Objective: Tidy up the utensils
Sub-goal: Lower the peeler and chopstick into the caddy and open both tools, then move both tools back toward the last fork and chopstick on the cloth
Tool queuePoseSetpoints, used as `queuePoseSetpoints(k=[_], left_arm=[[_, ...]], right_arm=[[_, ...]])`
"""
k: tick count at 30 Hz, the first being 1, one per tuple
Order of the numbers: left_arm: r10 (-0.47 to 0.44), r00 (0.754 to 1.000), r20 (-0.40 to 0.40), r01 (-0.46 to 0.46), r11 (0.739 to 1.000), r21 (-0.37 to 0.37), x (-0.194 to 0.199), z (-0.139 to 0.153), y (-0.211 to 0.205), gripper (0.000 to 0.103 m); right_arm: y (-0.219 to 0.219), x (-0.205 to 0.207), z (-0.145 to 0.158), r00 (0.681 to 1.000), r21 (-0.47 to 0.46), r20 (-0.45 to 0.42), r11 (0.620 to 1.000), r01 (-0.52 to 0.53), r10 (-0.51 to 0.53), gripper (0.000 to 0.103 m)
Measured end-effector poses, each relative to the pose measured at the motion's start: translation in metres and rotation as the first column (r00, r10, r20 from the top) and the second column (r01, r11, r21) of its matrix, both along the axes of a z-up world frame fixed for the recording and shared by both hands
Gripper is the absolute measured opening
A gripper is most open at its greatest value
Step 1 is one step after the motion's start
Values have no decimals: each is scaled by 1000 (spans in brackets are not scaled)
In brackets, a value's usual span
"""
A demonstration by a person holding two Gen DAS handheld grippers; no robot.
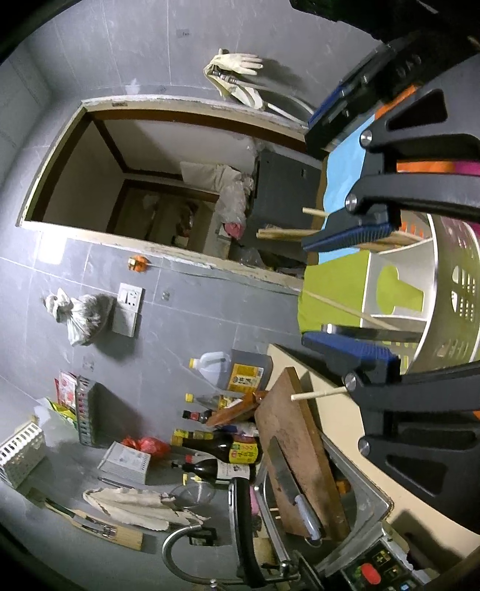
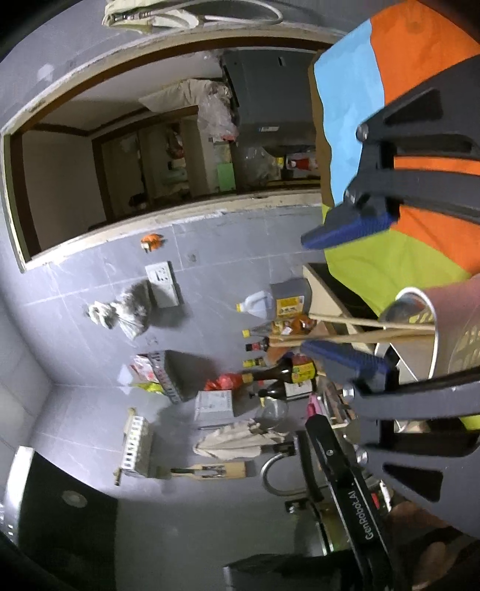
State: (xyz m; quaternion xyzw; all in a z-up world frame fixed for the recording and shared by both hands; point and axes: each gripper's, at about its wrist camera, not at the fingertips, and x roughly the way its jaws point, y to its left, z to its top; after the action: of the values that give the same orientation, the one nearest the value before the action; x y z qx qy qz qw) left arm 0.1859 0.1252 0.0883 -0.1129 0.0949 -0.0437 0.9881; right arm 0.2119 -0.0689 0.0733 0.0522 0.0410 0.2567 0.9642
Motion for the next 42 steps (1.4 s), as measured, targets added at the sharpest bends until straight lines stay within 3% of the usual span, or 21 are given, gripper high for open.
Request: queuePoseSetpoints(k=[2,9,10,14,22,33,42], left_arm=[[-6,1000,1,6,1000,5,-2,1,-2,51],[-76,997,24,76,997,16,-14,0,-18,79],[-83,996,29,83,996,19,-17,0,-21,84],[-120,991,57,118,992,37,-29,-3,-39,94],[-204,979,27,202,977,72,-34,-13,-80,96],[-244,958,-148,264,955,138,-17,-41,-135,96],[-169,940,-297,230,956,183,-1,-71,-160,96]], right_arm=[[-10,-6,4,1000,-5,8,1000,6,-6,68],[-45,-31,14,998,-37,47,999,39,-37,95],[-51,-34,14,998,-42,52,998,48,-46,102],[-70,-45,12,995,-54,61,995,82,-79,103],[-106,-55,6,987,-92,35,982,162,-160,103],[-147,-47,-15,960,-201,-36,943,265,-278,103],[-167,-14,-39,918,-283,-215,921,267,-332,103]])
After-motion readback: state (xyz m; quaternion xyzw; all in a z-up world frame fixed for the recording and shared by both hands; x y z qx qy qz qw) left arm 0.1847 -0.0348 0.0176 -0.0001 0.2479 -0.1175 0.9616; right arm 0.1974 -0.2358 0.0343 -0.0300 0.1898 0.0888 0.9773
